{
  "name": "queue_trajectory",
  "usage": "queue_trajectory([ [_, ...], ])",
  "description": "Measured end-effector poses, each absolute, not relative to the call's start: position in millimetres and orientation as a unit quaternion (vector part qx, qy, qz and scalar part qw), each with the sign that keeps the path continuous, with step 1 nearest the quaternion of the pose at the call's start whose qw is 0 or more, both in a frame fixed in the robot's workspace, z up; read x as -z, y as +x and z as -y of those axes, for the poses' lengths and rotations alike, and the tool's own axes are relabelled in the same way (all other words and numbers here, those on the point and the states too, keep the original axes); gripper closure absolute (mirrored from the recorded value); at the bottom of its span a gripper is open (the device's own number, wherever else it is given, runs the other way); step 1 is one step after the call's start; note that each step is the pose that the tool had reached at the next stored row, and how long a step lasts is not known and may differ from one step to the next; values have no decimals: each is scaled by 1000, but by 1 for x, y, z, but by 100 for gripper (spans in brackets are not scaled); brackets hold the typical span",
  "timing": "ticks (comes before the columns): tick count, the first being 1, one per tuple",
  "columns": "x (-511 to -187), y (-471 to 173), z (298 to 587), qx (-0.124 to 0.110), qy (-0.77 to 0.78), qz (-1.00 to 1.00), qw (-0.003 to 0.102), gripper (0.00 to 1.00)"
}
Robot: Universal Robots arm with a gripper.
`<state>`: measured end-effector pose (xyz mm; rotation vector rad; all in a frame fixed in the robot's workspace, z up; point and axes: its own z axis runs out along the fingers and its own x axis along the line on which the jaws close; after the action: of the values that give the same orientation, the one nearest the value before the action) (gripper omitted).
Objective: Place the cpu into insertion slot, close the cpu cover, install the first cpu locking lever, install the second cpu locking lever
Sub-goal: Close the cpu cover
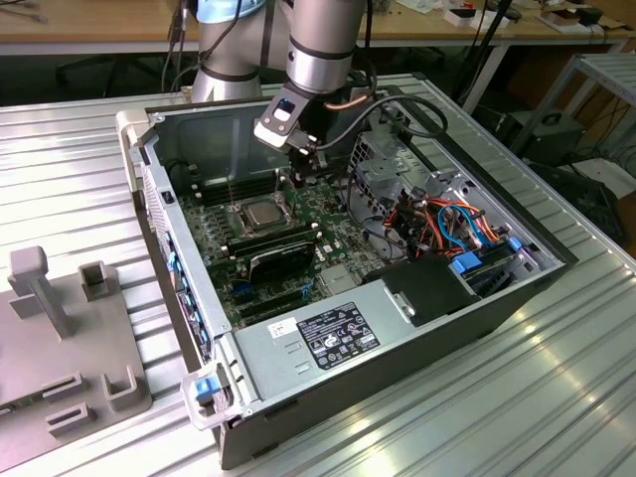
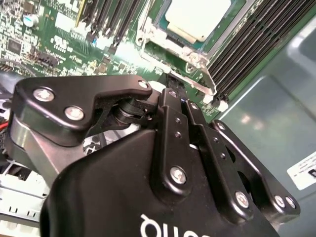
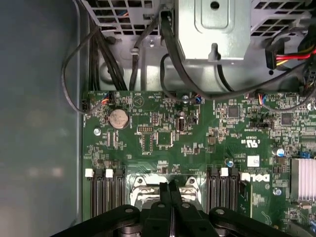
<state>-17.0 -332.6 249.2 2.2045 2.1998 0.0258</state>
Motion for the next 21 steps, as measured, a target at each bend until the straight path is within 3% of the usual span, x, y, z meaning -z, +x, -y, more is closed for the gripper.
queue_trajectory([
  [21,-246,-28,332,-8,708,-706,14,89],
])
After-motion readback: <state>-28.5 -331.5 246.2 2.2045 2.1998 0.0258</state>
